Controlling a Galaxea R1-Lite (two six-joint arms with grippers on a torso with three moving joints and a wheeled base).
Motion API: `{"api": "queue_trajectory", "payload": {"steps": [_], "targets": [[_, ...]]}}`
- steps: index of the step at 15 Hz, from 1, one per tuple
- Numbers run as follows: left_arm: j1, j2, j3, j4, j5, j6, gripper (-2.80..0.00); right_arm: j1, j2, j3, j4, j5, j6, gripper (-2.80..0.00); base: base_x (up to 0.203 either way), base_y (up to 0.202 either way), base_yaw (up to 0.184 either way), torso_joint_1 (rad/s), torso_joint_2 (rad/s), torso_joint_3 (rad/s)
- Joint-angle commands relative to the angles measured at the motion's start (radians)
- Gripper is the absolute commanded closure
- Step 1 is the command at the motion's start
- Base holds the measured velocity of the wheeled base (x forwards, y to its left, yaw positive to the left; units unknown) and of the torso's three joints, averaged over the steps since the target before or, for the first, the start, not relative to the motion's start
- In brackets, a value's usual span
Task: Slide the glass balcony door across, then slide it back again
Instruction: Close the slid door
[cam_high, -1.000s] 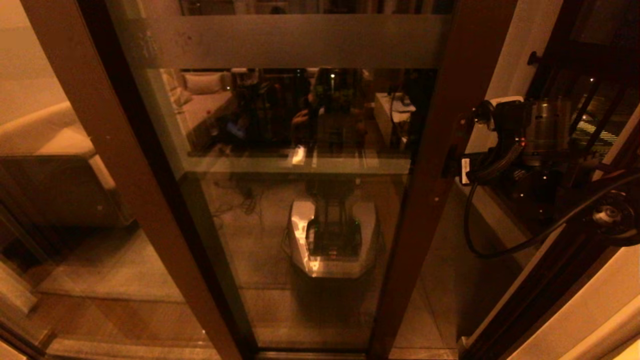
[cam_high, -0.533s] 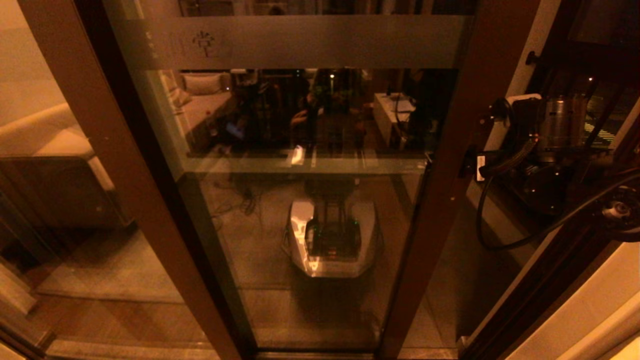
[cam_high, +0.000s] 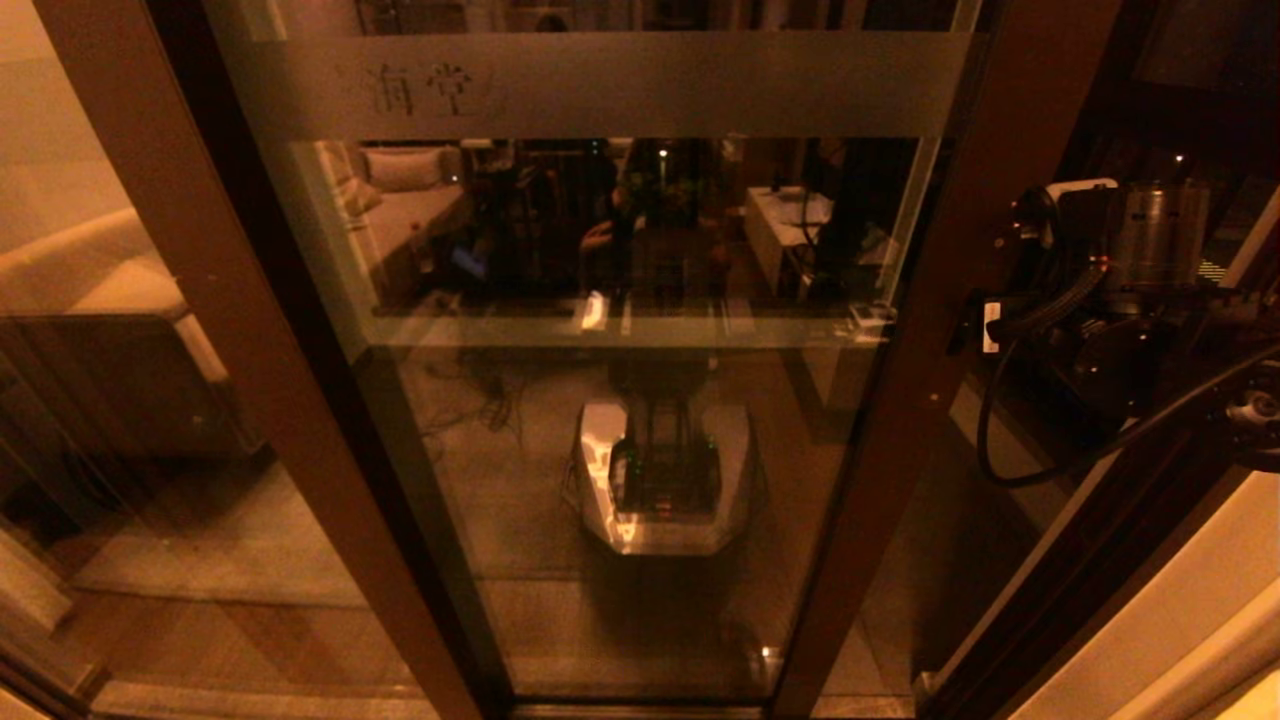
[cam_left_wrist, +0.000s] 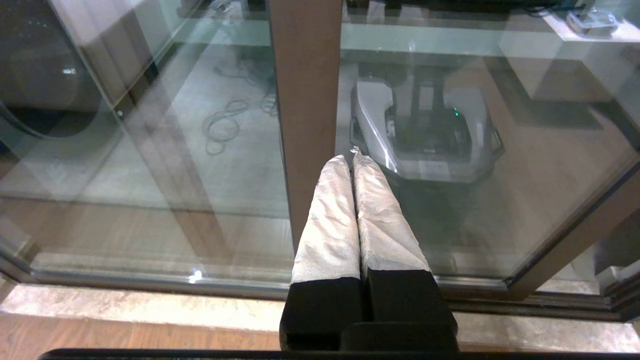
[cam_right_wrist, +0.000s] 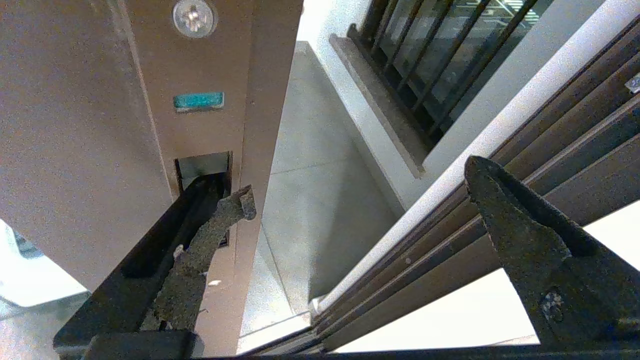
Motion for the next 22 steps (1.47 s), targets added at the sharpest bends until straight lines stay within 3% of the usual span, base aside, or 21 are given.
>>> {"api": "queue_trajectory", "payload": {"steps": [1, 22], "targets": [[0.000, 0.000, 0.000, 0.001, 0.001, 0.000, 0.00, 0.000, -0.002, 0.005, -0.002, -0.001, -0.001, -2.80, 0.000, 0.000, 0.000, 0.000, 0.00, 0.000], [0.000, 0.000, 0.000, 0.000, 0.001, 0.000, 0.00, -0.032, 0.040, -0.010, -0.017, -0.001, -0.003, -2.80, 0.000, 0.000, 0.000, 0.000, 0.00, 0.001]]}}
